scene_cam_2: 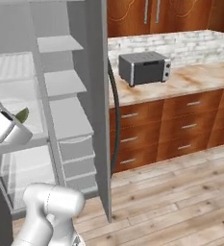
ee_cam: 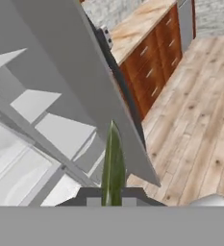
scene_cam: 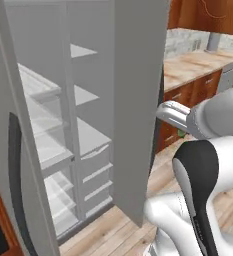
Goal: There is a bowl on the dining counter. Grab a lemon wedge from the fridge and place it in the bowl. Then get the liquor bottle and glass cup from the cabinet and place them next to the bowl.
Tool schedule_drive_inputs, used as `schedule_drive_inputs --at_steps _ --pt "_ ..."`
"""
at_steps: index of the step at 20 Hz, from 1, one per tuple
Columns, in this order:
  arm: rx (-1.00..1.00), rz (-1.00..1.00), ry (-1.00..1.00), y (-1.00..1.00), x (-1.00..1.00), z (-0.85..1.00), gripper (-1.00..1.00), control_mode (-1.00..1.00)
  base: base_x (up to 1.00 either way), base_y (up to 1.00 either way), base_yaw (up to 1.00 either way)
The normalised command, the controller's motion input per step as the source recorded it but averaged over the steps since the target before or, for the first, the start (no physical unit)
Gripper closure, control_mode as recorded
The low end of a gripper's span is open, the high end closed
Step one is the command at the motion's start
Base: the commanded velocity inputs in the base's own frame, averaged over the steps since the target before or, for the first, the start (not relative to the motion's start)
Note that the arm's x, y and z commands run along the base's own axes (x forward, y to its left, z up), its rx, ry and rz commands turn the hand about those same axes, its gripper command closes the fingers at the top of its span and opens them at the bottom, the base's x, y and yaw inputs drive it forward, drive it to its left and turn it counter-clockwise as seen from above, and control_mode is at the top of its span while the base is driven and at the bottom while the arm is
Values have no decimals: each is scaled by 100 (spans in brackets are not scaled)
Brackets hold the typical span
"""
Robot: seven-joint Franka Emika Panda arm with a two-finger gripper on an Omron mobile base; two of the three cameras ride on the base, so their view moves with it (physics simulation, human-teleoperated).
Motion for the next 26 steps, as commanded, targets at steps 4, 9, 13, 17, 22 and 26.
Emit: schedule_drive_inputs --at_steps 4,9,13,17,22,26 --pt "0 0 0 0 0 0 100 100 -35 -10 -58" --pt "0 0 0 0 0 0 100 100 -25 -4 -63" --pt "0 0 0 0 0 0 100 100 -17 -11 -62" --pt "0 0 0 0 0 0 100 100 2 -20 -64" --pt "0 0 0 0 0 0 100 100 26 -24 -62" --pt "0 0 0 0 0 0 100 100 63 -18 -52"
